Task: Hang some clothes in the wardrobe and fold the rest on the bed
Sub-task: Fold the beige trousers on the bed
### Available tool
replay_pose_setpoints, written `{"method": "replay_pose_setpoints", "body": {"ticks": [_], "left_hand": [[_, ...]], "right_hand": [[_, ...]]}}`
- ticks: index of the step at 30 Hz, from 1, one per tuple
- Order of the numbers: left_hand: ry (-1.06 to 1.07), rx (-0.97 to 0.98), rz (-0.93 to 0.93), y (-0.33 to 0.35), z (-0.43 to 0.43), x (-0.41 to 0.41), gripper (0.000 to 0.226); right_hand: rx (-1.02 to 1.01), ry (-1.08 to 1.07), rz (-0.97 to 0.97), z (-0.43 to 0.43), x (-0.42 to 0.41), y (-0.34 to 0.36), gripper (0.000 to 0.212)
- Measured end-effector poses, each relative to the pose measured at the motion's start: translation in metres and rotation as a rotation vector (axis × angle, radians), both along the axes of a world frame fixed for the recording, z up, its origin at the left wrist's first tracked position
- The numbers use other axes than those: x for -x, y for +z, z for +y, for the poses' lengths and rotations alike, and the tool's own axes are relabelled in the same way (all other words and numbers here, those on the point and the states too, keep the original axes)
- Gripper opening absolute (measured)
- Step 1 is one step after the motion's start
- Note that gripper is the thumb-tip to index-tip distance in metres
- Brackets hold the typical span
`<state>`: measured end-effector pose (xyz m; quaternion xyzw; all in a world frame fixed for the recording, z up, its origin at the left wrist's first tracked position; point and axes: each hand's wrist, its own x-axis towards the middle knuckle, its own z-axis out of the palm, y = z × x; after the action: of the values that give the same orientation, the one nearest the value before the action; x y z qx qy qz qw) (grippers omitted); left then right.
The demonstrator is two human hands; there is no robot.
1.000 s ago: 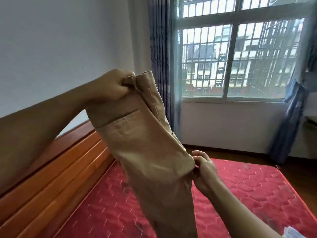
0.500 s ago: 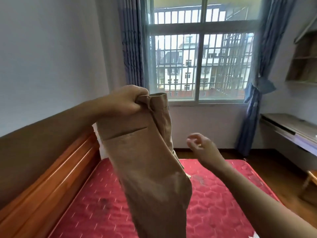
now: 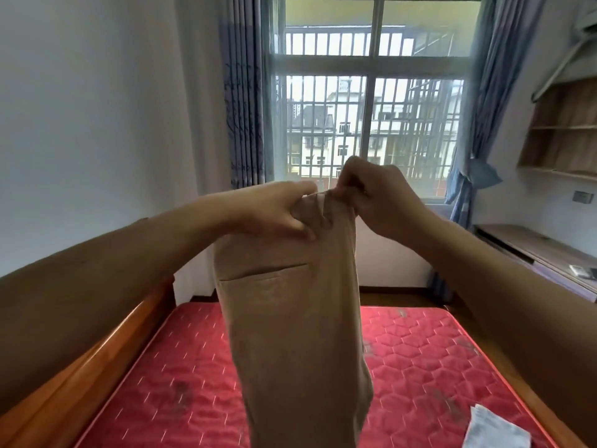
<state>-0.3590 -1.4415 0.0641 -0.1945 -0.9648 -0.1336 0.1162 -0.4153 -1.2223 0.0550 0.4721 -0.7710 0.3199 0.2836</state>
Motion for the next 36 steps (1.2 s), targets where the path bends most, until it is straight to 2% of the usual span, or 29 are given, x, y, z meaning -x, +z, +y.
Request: {"method": "replay_pose_setpoints", "body": {"ticks": [2,6,9,11,13,15,16,19,20,22,23,25,28,31,34,36], "left_hand": [[-0.015,-0.026,0.017,0.004,0.001,-0.001,0.034],[-0.027,-0.027,0.022,0.004,0.007,-0.001,0.027],[-0.04,-0.019,0.036,0.003,0.019,0.001,0.031],[-0.015,-0.019,0.003,0.006,0.021,0.0,0.042],[0.052,0.003,-0.147,0.011,0.012,-0.003,0.054],[0.093,0.036,-0.292,0.014,0.0,-0.005,0.044],[0.087,0.036,-0.293,0.015,-0.006,-0.006,0.033],[0.047,-0.022,-0.173,0.022,-0.01,-0.008,0.021],[0.044,-0.042,-0.153,0.024,-0.009,-0.008,0.02],[0.069,-0.035,-0.151,0.029,-0.008,-0.008,0.024],[0.092,-0.009,-0.166,0.033,-0.007,-0.007,0.028],[0.128,0.036,-0.218,0.042,-0.002,-0.004,0.034],[0.119,0.041,-0.224,0.059,0.016,0.001,0.029],[0.117,0.097,-0.166,0.069,0.027,0.004,0.015],[0.135,0.084,-0.079,0.076,0.021,0.001,0.014],[0.156,0.077,-0.034,0.086,0.015,-0.002,0.015]], "right_hand": [[-0.078,0.03,-0.031,0.001,-0.003,0.011,0.01],[-0.433,0.089,-0.318,0.007,-0.006,0.027,0.011],[-0.486,0.024,-0.295,0.007,-0.003,0.024,0.01],[-0.482,0.018,-0.242,0.009,-0.002,0.02,0.01],[-0.45,0.042,-0.236,0.015,0.0,0.019,0.012],[-0.357,0.08,-0.247,0.022,0.006,0.018,0.018],[-0.285,0.119,-0.272,0.025,0.009,0.016,0.026],[-0.027,0.249,-0.547,0.036,0.018,0.005,0.065],[0.013,0.263,-0.657,0.039,0.02,-0.001,0.066],[0.022,0.269,-0.774,0.039,0.022,-0.016,0.04],[0.041,0.261,-0.771,0.037,0.021,-0.023,0.025],[0.124,0.238,-0.717,0.03,0.017,-0.029,0.011],[0.209,0.233,-0.617,0.019,0.014,-0.028,0.011],[0.228,0.342,-0.678,0.017,0.017,-0.041,0.014],[0.107,0.402,-0.885,0.026,0.026,-0.098,0.019],[-0.058,0.27,-0.927,0.032,0.037,-0.15,0.016]]}}
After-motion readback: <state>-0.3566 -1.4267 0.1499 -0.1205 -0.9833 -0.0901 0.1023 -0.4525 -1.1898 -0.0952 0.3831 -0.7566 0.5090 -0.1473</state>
